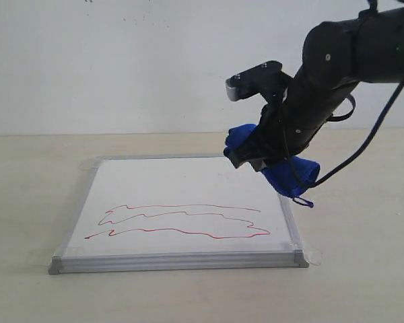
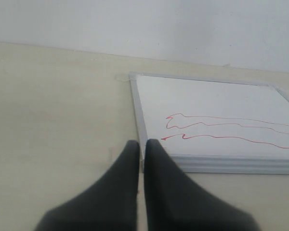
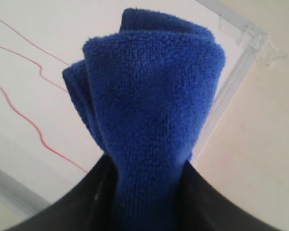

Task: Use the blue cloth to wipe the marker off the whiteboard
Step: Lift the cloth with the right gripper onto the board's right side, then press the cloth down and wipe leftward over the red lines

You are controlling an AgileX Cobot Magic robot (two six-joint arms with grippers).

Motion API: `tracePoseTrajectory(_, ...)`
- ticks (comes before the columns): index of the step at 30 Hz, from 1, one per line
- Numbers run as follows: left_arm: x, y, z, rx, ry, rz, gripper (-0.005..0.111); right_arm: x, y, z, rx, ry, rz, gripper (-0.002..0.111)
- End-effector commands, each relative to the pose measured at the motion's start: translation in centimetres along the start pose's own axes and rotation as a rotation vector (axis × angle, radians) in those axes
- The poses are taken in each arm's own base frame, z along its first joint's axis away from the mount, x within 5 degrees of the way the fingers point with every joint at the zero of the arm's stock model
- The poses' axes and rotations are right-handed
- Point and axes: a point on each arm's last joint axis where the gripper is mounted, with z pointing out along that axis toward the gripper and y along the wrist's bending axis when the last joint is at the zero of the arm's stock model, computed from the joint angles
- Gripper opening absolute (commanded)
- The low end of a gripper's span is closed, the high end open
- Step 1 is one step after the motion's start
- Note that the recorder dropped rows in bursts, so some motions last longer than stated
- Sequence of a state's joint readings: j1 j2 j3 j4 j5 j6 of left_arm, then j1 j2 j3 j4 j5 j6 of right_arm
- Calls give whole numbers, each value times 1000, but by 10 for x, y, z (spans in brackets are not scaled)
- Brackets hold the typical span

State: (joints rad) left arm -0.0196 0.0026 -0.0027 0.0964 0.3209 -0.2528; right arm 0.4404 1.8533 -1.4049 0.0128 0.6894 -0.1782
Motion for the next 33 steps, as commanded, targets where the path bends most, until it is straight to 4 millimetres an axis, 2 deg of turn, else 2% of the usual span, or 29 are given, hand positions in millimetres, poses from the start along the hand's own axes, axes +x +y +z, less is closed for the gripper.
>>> tracePoseTrajectory(1,0,0,0,4,-6,-9,4,-6,-8,33,28,-8,-35,0)
tracePoseTrajectory(4,0,0,0,4,-6,-9,4,-9,-9,58,31,-27,-60,0)
tracePoseTrajectory(8,0,0,0,4,-6,-9,4,-3,-8,90,22,21,-156,0)
tracePoseTrajectory(15,0,0,0,4,-6,-9,4,11,-6,122,9,78,-175,0)
tracePoseTrajectory(18,0,0,0,4,-6,-9,4,18,4,131,-21,131,-183,0)
tracePoseTrajectory(20,0,0,0,4,-6,-9,4,22,15,131,-69,182,-232,0)
tracePoseTrajectory(27,0,0,0,4,-6,-9,4,33,71,118,-316,328,-451,0)
tracePoseTrajectory(30,0,0,0,4,-6,-9,4,31,78,115,-346,307,-507,0)
tracePoseTrajectory(33,0,0,0,4,-6,-9,4,26,68,118,-304,259,-485,0)
